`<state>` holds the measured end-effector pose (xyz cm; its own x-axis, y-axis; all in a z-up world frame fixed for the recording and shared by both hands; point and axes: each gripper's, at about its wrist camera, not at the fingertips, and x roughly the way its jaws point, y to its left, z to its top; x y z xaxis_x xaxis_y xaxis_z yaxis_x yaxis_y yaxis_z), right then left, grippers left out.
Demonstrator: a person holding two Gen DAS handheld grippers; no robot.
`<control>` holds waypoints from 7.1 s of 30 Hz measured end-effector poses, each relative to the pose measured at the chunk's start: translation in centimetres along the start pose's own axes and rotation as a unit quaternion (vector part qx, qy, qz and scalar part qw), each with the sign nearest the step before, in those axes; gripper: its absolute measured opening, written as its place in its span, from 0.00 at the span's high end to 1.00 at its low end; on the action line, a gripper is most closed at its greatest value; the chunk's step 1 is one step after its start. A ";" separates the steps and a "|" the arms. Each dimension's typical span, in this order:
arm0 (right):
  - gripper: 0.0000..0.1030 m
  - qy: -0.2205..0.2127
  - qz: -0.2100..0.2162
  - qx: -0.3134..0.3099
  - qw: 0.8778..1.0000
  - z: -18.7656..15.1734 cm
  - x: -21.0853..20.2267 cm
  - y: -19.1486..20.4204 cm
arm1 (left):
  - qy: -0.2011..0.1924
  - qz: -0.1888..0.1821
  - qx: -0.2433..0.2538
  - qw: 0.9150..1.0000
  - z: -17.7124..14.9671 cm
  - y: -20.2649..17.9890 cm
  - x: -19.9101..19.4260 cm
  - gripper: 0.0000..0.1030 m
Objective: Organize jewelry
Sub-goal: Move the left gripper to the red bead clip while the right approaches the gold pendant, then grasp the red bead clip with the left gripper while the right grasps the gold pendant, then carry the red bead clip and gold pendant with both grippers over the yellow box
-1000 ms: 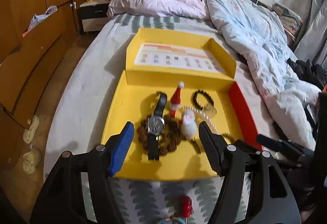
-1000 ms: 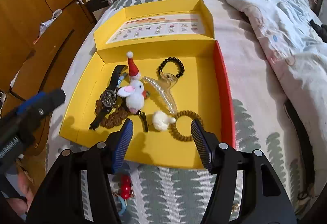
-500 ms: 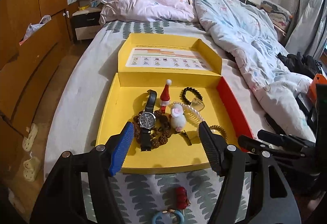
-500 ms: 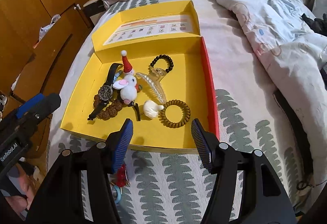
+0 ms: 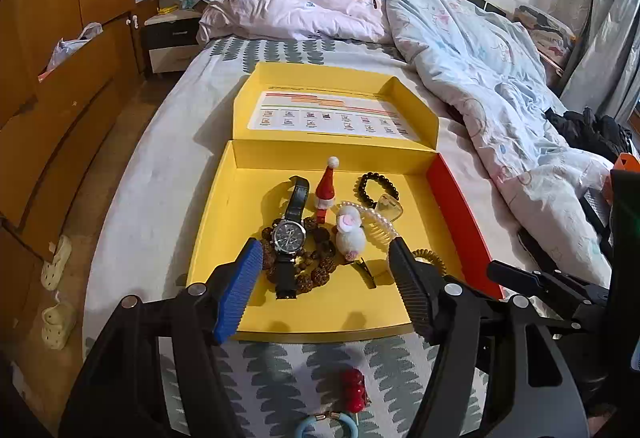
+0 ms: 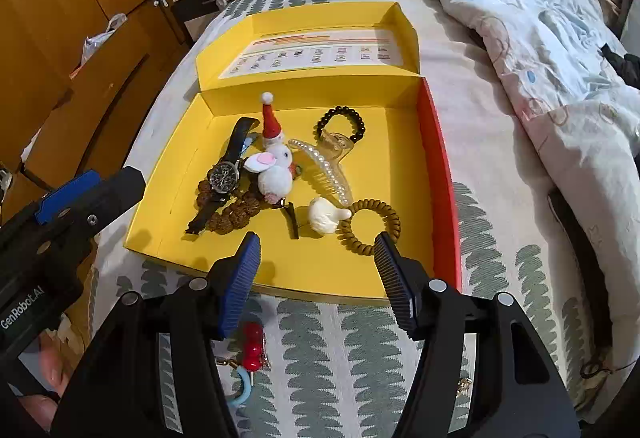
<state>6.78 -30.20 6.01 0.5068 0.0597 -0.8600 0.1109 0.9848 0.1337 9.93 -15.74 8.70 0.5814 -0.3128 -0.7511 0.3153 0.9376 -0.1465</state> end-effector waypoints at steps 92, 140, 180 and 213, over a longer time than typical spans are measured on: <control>0.73 0.148 -0.063 0.000 0.987 -14.4 4.1 -11.0 | 0.176 0.001 -0.002 0.984 -14.6 -2.0 6.9 0.75; 0.60 0.174 -0.084 -0.031 0.981 -13.6 5.5 -7.4 | 0.118 -0.021 0.007 0.993 -11.9 -1.9 1.0 0.75; 0.86 0.081 -0.034 -0.025 0.996 -12.0 -2.5 -5.6 | 0.093 -0.027 -0.006 0.995 -10.7 -1.1 -0.6 0.75; 0.85 0.066 -0.005 -0.027 0.997 3.9 4.3 -2.0 | 0.119 -0.026 -0.036 0.992 -1.4 3.3 7.8 0.75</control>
<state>12.07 -32.58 3.95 0.3889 0.0663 -0.9189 0.0682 0.9926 0.1005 14.45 -14.85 1.51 0.3700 -0.3241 -0.8707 0.2801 0.9325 -0.2281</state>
